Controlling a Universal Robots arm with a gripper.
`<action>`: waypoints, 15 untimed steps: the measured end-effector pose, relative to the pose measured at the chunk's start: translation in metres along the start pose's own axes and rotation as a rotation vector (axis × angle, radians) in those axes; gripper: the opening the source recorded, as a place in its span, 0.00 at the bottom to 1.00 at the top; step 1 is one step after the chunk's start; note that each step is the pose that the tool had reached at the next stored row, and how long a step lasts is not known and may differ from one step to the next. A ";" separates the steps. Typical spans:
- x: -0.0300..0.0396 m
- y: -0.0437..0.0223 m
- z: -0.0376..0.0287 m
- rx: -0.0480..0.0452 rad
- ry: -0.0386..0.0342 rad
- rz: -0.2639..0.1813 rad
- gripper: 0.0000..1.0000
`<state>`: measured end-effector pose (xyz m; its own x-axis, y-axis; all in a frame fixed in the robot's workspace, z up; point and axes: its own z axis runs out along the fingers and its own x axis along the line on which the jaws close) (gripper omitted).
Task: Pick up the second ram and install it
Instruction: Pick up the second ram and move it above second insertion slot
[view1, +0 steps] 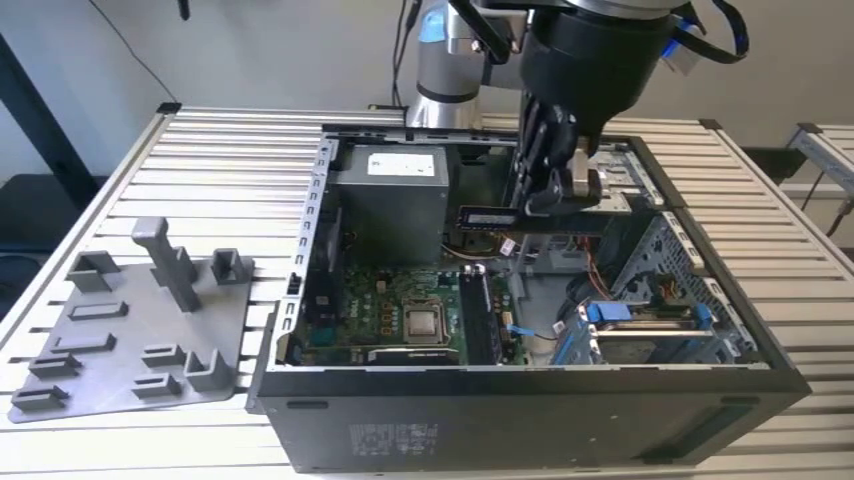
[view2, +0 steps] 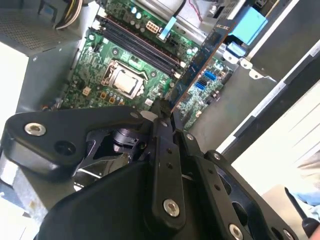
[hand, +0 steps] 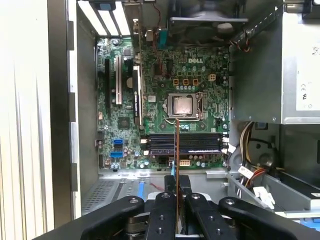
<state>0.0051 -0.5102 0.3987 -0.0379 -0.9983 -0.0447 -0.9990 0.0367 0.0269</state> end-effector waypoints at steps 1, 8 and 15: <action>-0.0022 0.0001 0.0001 0.0000 0.0000 0.000 0.15; -0.0214 0.0008 0.0011 0.0000 -0.0001 0.000 0.15; -0.0407 0.0015 0.0020 0.0000 0.0000 0.000 0.15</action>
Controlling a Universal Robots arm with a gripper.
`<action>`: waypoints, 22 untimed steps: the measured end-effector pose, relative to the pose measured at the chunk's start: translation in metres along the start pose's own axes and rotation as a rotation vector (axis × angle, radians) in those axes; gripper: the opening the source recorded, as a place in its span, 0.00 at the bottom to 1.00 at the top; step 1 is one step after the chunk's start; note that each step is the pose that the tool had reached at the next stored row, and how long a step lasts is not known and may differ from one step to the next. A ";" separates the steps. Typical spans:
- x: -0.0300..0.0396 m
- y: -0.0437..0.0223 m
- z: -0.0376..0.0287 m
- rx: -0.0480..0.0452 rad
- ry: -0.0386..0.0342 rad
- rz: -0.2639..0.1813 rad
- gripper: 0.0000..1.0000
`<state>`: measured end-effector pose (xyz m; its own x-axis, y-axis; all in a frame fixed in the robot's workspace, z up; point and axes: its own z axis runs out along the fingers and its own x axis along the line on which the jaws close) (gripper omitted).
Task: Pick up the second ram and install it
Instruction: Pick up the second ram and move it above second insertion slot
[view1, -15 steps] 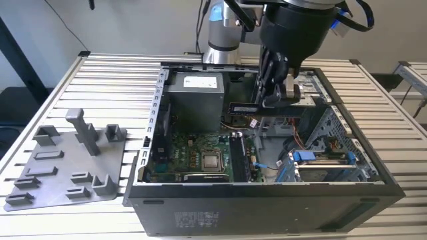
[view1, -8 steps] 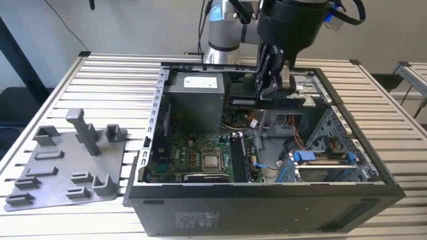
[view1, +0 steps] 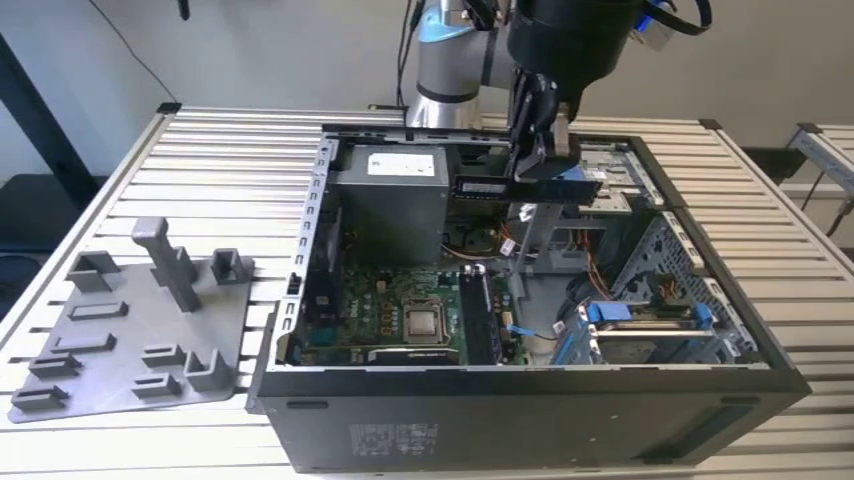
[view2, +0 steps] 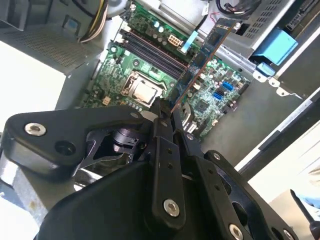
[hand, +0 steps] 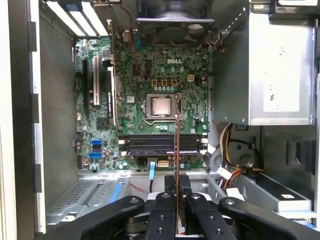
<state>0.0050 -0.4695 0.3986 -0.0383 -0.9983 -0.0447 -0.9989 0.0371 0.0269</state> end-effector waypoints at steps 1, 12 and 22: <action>-0.0028 0.0001 0.0002 0.0000 -0.0001 0.000 0.15; -0.0331 0.0012 0.0017 0.0000 -0.0001 0.000 0.15; -0.0560 0.0020 0.0028 0.0000 0.0000 0.000 0.15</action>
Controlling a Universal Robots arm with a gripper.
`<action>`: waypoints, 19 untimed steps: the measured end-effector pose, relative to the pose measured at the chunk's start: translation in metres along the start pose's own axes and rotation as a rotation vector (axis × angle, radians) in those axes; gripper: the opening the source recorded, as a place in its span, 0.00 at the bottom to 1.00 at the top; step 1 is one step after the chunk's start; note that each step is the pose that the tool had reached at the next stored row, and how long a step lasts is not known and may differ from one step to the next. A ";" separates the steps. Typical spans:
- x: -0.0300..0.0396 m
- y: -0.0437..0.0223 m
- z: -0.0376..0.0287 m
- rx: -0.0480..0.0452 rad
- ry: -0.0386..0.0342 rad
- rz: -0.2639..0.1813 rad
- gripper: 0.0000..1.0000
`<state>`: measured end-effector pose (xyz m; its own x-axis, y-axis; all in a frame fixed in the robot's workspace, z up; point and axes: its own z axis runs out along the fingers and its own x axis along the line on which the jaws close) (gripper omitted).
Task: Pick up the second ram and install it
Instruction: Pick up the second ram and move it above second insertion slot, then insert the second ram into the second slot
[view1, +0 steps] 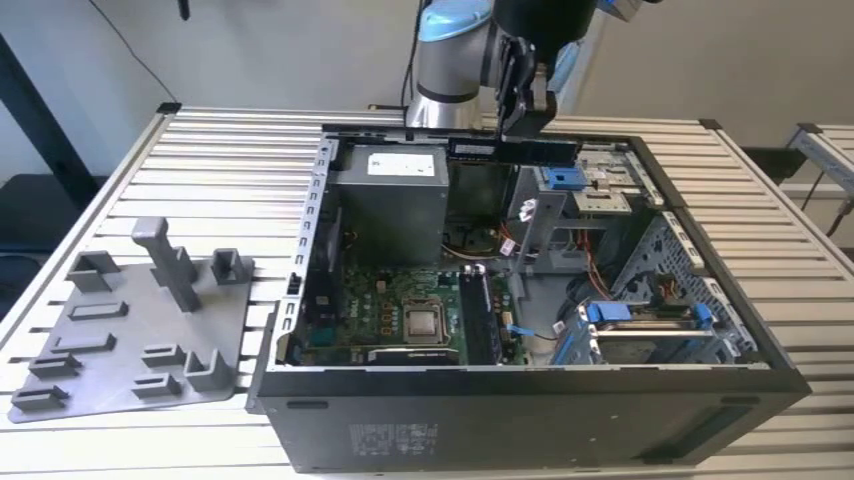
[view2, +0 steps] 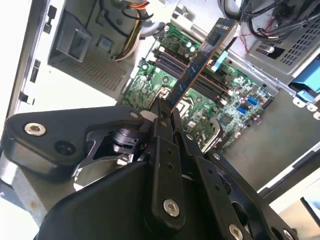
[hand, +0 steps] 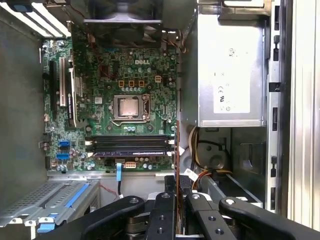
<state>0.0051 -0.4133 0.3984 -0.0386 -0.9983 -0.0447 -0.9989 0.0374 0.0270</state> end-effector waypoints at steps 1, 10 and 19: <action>0.0000 0.0000 0.0000 0.0001 -0.0001 0.000 0.15; 0.0003 0.0000 0.0000 0.0000 0.0001 0.000 0.15; 0.0003 0.0000 0.0001 0.0009 0.0005 0.019 0.15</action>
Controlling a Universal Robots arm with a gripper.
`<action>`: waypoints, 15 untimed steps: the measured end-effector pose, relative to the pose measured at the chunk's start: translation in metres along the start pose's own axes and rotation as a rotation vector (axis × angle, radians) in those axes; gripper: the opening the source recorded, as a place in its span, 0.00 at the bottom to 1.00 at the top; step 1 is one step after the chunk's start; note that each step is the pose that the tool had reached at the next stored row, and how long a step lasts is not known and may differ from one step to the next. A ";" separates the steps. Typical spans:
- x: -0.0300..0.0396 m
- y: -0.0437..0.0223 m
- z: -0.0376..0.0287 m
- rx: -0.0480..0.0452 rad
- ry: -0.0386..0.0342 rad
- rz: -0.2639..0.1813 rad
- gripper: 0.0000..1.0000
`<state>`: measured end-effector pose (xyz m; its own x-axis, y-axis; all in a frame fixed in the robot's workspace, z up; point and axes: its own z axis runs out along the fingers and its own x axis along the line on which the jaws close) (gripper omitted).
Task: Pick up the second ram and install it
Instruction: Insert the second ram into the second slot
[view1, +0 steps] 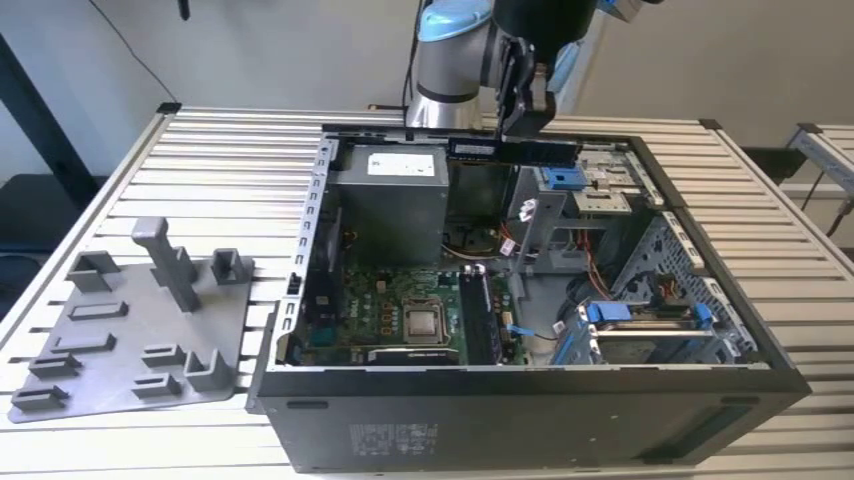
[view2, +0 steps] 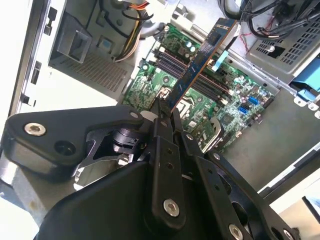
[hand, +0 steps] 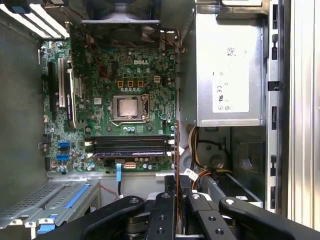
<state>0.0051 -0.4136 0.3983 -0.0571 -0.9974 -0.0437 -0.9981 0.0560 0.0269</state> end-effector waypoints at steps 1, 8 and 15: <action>0.0000 0.0000 0.0000 0.0002 -0.0001 0.005 0.15; 0.0001 0.0000 0.0001 0.0031 -0.0013 0.069 0.15; 0.0001 0.0000 0.0002 0.0075 -0.0041 0.170 0.15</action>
<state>0.0051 -0.4137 0.3981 -0.2257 -0.9732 -0.0433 -0.9741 0.2247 0.0268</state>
